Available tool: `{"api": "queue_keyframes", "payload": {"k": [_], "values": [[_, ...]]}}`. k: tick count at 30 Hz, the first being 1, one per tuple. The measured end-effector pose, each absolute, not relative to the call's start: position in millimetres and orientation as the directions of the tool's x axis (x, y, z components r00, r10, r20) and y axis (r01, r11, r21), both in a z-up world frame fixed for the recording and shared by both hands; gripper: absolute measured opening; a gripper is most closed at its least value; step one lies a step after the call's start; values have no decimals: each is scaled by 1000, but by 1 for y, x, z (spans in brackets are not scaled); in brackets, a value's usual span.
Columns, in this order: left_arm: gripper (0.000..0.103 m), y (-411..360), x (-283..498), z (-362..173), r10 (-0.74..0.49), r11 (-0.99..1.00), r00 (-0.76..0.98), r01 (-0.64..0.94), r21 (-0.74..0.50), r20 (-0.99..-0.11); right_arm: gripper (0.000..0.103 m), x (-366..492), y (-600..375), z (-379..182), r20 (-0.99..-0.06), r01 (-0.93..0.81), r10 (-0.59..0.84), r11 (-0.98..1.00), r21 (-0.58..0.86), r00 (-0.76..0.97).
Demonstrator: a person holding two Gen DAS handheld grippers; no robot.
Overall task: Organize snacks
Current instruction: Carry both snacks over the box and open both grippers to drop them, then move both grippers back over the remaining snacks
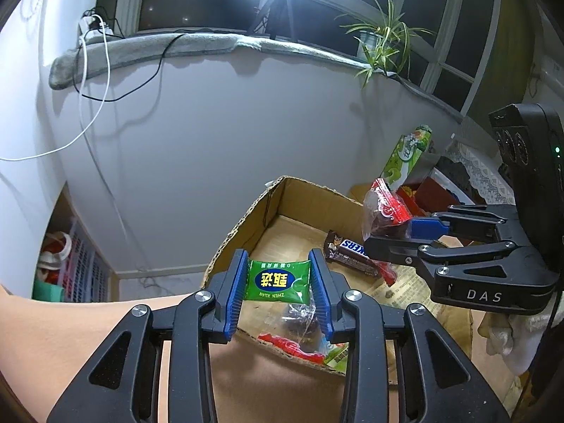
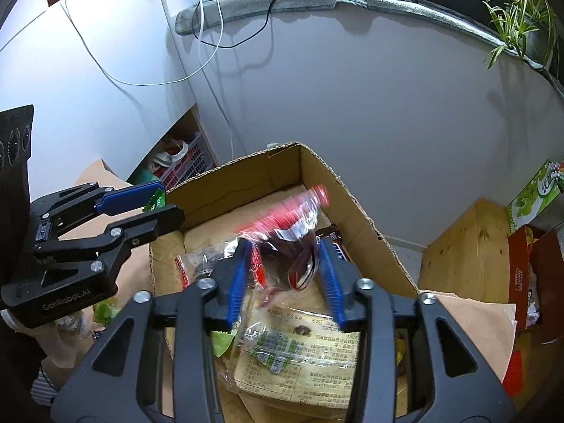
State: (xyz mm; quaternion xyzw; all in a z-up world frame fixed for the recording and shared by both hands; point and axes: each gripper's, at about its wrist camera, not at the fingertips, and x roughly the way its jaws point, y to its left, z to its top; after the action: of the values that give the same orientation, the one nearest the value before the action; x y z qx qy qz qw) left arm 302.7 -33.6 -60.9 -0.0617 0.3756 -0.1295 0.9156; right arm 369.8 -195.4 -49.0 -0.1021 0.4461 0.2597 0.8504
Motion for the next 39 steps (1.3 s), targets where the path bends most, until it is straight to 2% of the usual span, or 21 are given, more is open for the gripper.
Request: {"api": "queue_keyframes", "payload": {"k": [1,2,5,15,25,39], "values": [[38,-34,303,-61,-277,961,680,184,-208,-679,64,370,-195,-48,-810,-529,346,847,52,474],[40,-34,303,-62,-276,961,679,182,-209,-680,66,370,-196,-46,-803,-523,342,851,45,487],[45,-34,303,-61,-265,964,680,175,-200,-684,66,369,-200,-43,-801,-514,340,856,46,494],[45,-30,293,-50,-269,963,695,178,-202,-666,66,354,-205,-33,-791,-506,340,862,45,509],[45,0,252,-29,-246,968,728,150,-201,-640,66,294,-193,-13,-767,-560,392,827,51,508],[45,46,176,-52,-216,970,713,79,-229,-667,66,195,-157,-47,-804,-658,457,744,112,381]]}}
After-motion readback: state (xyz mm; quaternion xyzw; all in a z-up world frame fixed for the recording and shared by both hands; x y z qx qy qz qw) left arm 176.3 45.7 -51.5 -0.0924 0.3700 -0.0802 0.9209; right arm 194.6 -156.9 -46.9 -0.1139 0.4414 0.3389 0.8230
